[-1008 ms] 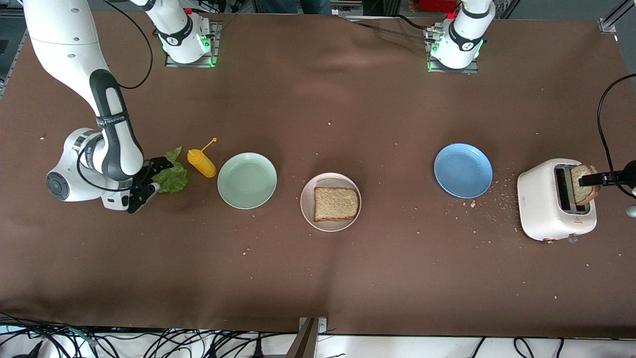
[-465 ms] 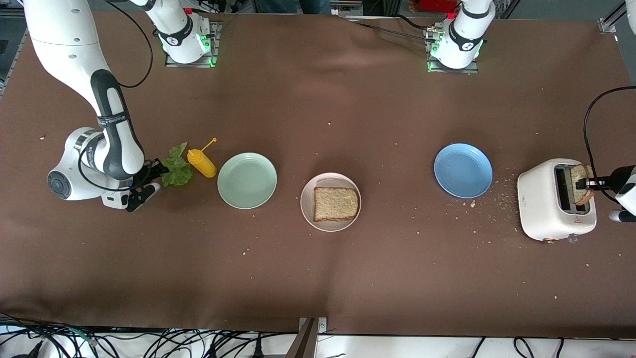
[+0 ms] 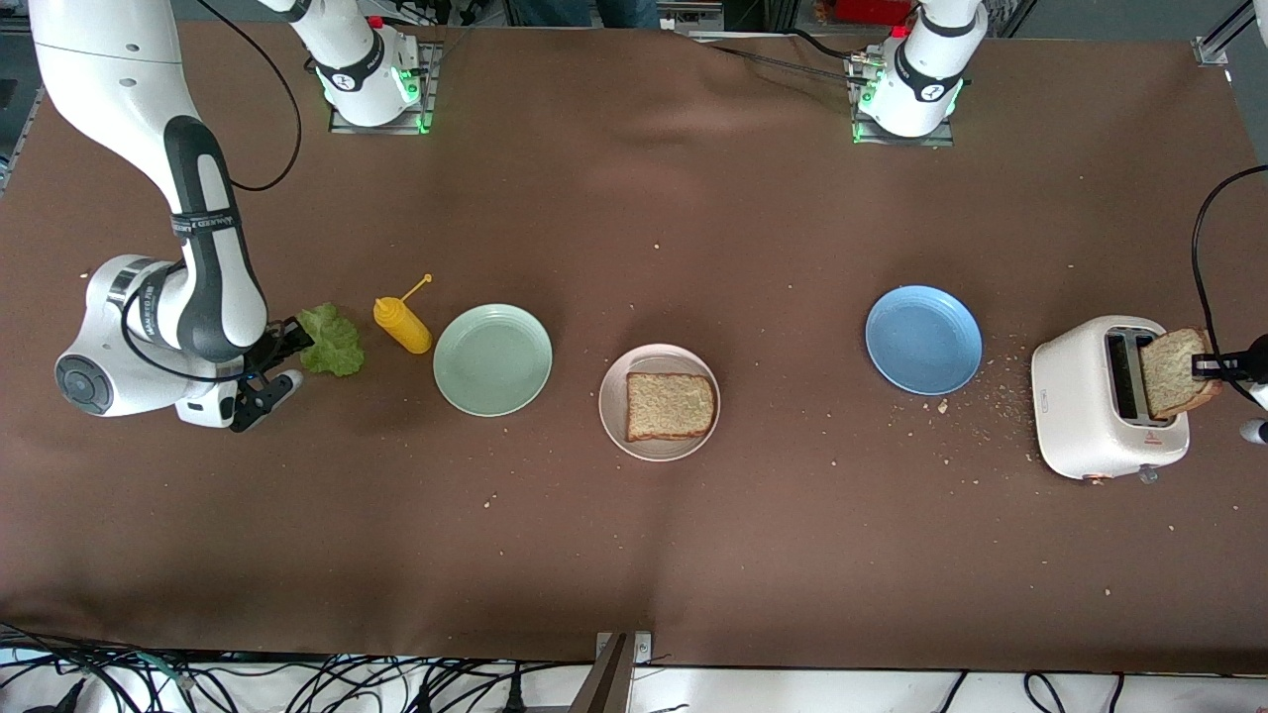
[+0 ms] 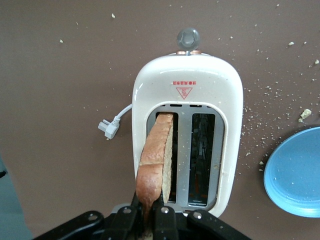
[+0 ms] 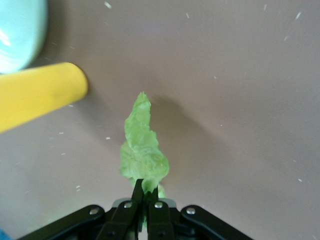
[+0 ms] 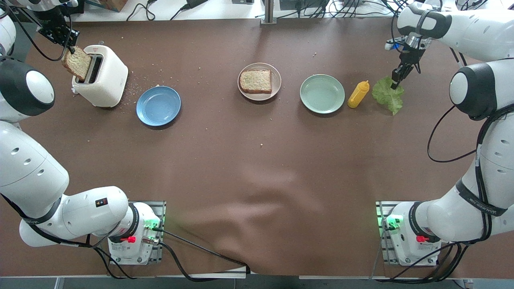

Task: Make sandwich in beige plate with both arms
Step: 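Lift the lettuce toward the beige plate while the left gripper carries bread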

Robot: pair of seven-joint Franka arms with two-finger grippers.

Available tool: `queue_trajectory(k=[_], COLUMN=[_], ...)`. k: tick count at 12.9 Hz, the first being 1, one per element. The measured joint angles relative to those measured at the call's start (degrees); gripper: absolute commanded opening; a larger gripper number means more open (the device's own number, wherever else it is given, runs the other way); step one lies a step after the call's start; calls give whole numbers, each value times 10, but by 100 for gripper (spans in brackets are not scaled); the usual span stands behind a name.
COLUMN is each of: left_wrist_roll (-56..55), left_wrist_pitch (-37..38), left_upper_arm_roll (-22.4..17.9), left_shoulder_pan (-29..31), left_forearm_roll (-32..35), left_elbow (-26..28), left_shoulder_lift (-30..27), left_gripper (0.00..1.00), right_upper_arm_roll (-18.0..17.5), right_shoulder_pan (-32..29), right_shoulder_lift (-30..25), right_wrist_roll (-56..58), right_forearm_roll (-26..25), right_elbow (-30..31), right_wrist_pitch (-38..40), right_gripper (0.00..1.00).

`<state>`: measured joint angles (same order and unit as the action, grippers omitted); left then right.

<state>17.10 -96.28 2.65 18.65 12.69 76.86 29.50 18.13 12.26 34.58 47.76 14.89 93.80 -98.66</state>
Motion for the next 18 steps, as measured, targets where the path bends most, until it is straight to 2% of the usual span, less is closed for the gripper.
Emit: queue_trajectory(k=[3, 5, 9, 11, 14, 18], left_wrist_roll=[28, 50, 68, 51, 11, -31], left_wrist_pitch=[82, 122, 174, 185, 188, 189], left_upper_arm_roll=[3, 4, 6, 5, 5, 5], left_shoulder_pan=[-22, -32, -80, -108, -124, -163], left_forearm_roll=[0, 0, -2, -40, -109, -178], left_elbow=[-81, -110, -119, -119, -118, -114], left_shoulder_lift=[-7, -13, -12, -11, -5, 27], left_gripper=[0, 0, 0, 0, 0, 0], right_upper_arm_roll=[0, 0, -2, -2, -3, -6], right_shoulder_pan=[2, 5, 31, 55, 89, 162], right_shoulder_lift=[-1, -3, -8, -8, -5, 29], right_wrist_roll=[-37, -80, -184, -278, -433, -604], right_forearm_roll=[-8, -8, 4, 50, 170, 263], right_elbow=[-82, -145, -256, -287, -292, -291], right_wrist_pitch=[117, 212, 370, 411, 410, 276], right_gripper=[0, 0, 0, 0, 0, 0])
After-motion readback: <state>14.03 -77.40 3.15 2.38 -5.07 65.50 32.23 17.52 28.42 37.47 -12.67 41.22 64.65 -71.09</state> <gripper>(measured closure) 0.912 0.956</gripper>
